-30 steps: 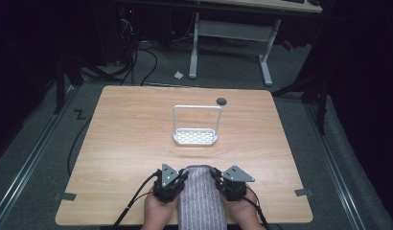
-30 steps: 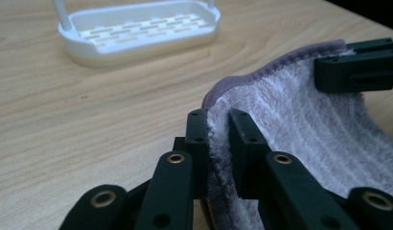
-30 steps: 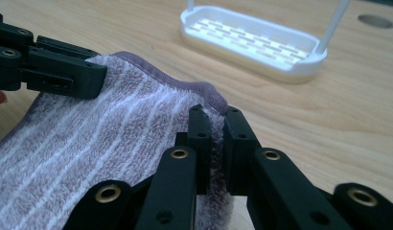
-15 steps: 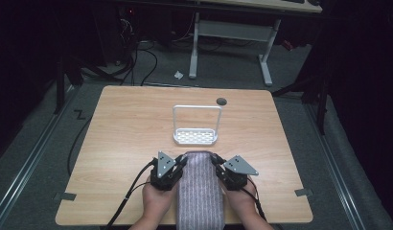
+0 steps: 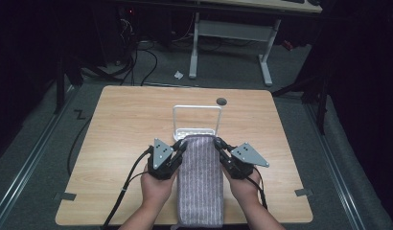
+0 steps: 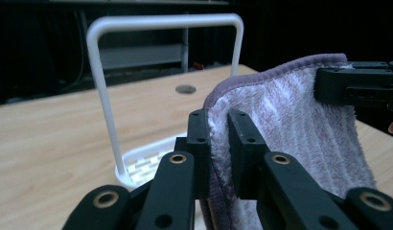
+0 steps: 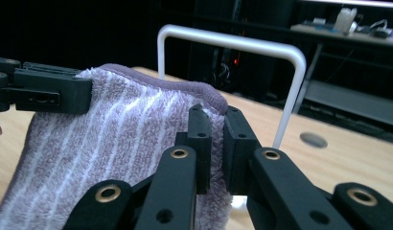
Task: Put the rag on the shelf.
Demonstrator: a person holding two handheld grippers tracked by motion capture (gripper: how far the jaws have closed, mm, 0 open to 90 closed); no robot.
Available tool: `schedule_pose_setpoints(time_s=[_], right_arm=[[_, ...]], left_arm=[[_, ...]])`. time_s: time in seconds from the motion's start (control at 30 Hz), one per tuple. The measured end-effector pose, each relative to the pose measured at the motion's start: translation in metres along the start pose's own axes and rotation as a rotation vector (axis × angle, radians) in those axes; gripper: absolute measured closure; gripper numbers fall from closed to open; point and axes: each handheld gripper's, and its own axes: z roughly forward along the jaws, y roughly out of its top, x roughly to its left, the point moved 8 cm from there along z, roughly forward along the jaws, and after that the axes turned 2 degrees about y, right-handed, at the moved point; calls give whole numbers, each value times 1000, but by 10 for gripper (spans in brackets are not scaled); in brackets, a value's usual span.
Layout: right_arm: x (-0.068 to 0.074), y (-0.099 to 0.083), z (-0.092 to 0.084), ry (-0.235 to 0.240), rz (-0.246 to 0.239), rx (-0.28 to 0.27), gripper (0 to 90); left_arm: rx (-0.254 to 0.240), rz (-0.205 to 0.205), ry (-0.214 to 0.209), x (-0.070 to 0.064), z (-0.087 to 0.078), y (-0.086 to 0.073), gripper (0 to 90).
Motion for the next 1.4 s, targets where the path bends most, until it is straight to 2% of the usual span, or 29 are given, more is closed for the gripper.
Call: schedule_pose_setpoints(time_s=[0.23,0.37,0.63,0.73,0.87,1.03,1.17,1.27,1.37,1.4], right_arm=[[-1,24,-8,-2,-4,-61,841],[-3,41,-12,-12,-17,-104,841],[-9,66,-15,-21,-24,-151,842],[-11,81,-18,-3,-21,-173,841],[-14,89,-17,-5,-20,-183,841],[-15,102,-13,-7,-23,-203,841],[-18,108,-9,-10,-33,-207,841],[-24,112,-6,-9,-19,-202,841],[-28,116,-5,-14,-14,-204,842],[-30,119,-5,-19,-10,-206,842]], left_arm=[[-67,23,1,-3,-9,27,804],[-96,24,-16,-5,-13,43,805],[-144,71,-15,-6,-14,71,805],[-171,79,-10,-5,-15,86,805],[-183,95,-6,0,-14,95,805],[-193,91,-7,8,-8,105,805],[-202,103,-5,10,-5,113,805],[-196,124,-4,10,-2,116,805],[-194,119,-14,9,1,120,805],[-197,131,-10,9,1,122,805]])
